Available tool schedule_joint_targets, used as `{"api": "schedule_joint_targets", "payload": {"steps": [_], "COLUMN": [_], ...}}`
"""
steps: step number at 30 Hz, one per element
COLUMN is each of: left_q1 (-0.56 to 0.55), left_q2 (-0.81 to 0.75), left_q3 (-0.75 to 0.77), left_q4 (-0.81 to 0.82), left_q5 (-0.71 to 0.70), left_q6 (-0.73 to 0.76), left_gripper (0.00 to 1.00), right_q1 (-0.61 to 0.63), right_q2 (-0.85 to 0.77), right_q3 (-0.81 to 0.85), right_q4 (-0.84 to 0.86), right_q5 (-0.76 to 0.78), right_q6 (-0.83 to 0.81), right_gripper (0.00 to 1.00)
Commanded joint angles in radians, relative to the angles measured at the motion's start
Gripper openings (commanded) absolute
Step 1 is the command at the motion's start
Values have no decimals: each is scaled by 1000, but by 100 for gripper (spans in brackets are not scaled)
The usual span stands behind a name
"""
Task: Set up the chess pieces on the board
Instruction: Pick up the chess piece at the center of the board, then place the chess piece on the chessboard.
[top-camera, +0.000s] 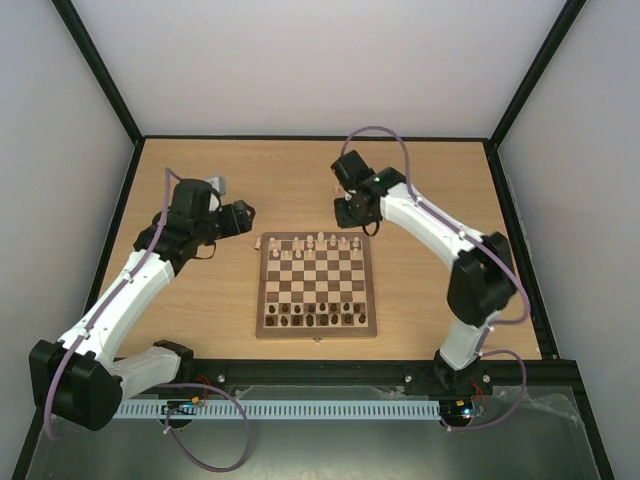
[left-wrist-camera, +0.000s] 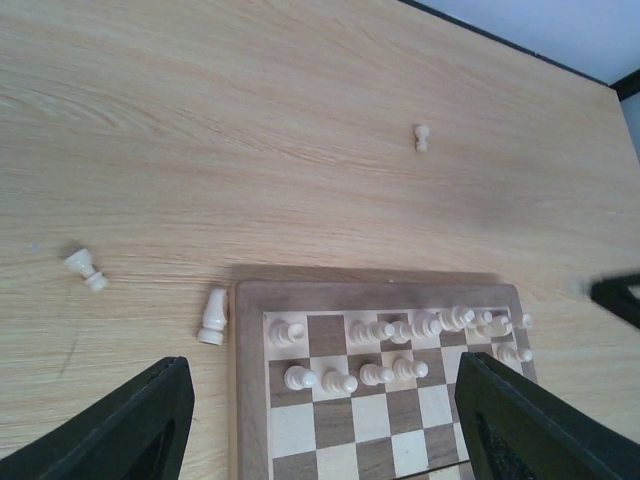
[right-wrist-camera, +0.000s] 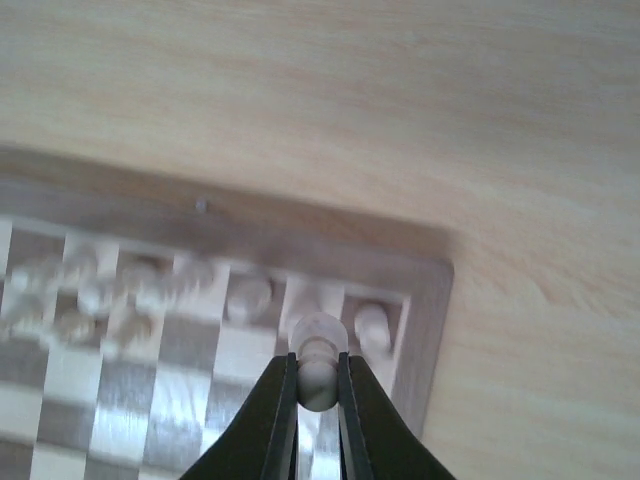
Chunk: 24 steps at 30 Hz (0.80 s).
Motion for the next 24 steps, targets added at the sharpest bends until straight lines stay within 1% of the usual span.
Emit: {"api": "schedule_joint_targets", "payload": {"steps": [1, 6, 11, 17, 24], "left_q1": [25, 34, 36, 35, 37], "left_q2": [-28, -24, -17, -24, -25], "left_q3": [32, 25, 13, -2, -10], "left_q4": [-28, -23, -15, -16, -17], "left_q5": [6, 8, 8, 1, -4], "left_q6": [22, 21, 15, 12, 8], "left_gripper": [75, 75, 75, 75, 75], "right_q1": [52, 110, 126, 126, 126], "right_q2": [-151, -259, -262, -188, -92], "right_q3": [-191, -343, -395, -377, -316], "right_q4": [-29, -1, 44, 99, 107], "right_q5": [7, -9, -15, -10, 4], "right_q6": [39, 80, 90, 75, 52], "right_gripper": [6, 7, 7, 8, 9]}}
